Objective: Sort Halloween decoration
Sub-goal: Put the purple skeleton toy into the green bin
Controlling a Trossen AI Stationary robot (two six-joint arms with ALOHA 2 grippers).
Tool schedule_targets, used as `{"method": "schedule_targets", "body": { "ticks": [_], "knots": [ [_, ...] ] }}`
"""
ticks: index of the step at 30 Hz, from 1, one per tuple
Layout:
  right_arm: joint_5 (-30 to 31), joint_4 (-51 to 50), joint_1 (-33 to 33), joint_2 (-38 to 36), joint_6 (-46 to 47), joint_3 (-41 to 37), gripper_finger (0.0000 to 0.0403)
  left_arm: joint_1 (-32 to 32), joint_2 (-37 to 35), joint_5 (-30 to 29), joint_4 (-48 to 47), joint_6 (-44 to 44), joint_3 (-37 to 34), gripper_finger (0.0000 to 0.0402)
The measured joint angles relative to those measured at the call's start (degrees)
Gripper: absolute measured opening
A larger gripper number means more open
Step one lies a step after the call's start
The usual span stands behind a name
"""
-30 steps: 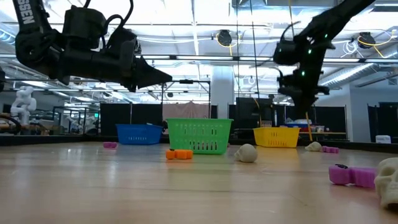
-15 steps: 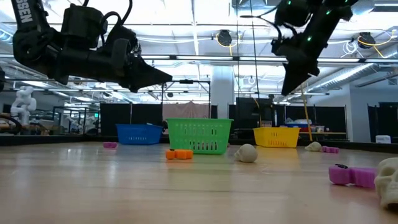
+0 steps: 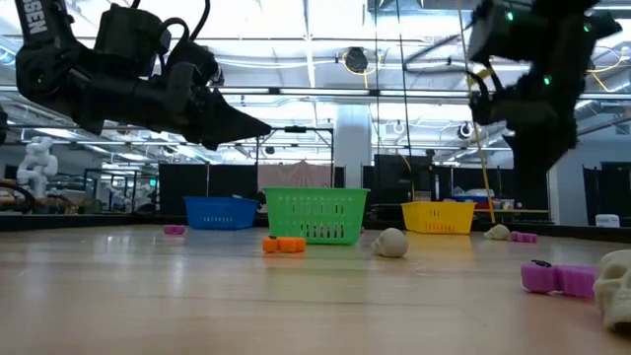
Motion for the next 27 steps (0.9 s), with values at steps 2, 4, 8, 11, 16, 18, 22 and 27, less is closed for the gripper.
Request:
{"method": "schedule_targets", "body": {
  "ticks": [2,4,8,11,16,18,22,27],
  "knots": [
    [2.63,0.26,-0.06,-0.04,3.60,-1.83,0.0031,-0.24,0.00,0.00,-0.06,0.00,0.00,0.0000],
    [4.53,0.37,-0.56,-0.04,5.99,-3.52,0.0053,-0.49,0.00,0.00,-0.14,0.00,0.00,0.0000],
    [6.41,2.59,-2.13,-0.04,8.61,-6.57,0.0097,-0.47,0.00,-0.03,-0.18,0.00,0.00,0.0000],
    [6.35,8.47,-3.77,-0.02,8.63,-9.48,0.0123,-0.47,0.00,-0.07,-0.19,0.00,0.00,0.0000],
    [6.33,13.89,-6.41,-0.02,7.87,-12.81,0.0135,-0.43,0.00,-0.19,-0.21,-0.03,0.00,0.0000],
    [6.35,14.51,-7.11,-0.02,7.32,-13.69,0.0129,-0.43,0.00,-0.24,-0.24,-0.05,0.00,0.0000],
    [6.20,15.95,-7.79,-0.02,6.90,-14.70,0.0109,-0.43,0.00,-0.24,-0.30,-0.04,0.00,0.0000],
    [4.99,18.46,-7.85,-0.15,4.77,-16.36,0.0087,-0.43,0.00,-0.26,-0.40,-0.05,0.00,0.0000]
  ]
}}
